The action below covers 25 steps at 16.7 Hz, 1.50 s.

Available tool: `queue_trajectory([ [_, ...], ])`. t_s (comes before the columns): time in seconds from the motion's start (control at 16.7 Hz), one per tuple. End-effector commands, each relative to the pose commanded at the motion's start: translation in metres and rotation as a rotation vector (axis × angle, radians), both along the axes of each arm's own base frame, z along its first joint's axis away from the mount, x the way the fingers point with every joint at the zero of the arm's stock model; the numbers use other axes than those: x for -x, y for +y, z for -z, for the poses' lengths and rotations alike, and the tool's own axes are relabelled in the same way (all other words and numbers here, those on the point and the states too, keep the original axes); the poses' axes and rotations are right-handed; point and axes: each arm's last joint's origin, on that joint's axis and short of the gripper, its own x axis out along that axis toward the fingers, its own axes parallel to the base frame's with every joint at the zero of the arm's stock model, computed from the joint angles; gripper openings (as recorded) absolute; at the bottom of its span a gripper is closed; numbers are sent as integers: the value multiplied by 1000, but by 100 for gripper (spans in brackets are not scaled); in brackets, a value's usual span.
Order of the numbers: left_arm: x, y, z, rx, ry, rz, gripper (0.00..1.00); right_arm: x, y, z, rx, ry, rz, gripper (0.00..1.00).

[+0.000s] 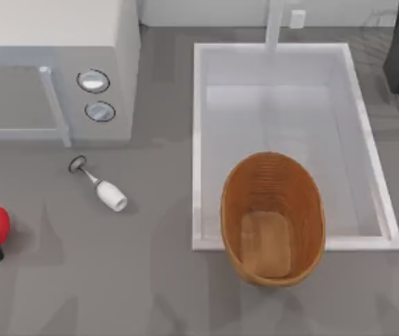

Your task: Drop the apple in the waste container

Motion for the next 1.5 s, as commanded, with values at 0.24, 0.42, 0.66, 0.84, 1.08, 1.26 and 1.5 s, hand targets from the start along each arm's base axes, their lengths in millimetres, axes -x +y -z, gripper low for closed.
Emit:
queue_trajectory([
  [0.24, 0, 0, -4, -1, 30, -2, 100, 0, 0, 0, 0, 0, 0, 100],
  [0.42, -4, 1, -19, -4, 147, -4, 100, 0, 0, 0, 0, 0, 0, 100],
  [0.66, -25, 1, -48, -8, 417, -1, 100, 0, 0, 0, 0, 0, 0, 100],
  [0.84, -58, 2, -65, -11, 665, 3, 100, 0, 0, 0, 0, 0, 0, 100],
  [1.08, -117, 3, -65, -13, 1013, 6, 100, 0, 0, 0, 0, 0, 0, 100],
  [1.26, -158, 5, -50, -10, 1248, 3, 100, 0, 0, 0, 0, 0, 0, 100],
  [1.5, -195, 9, -27, -3, 1475, -8, 100, 0, 0, 0, 0, 0, 0, 100],
])
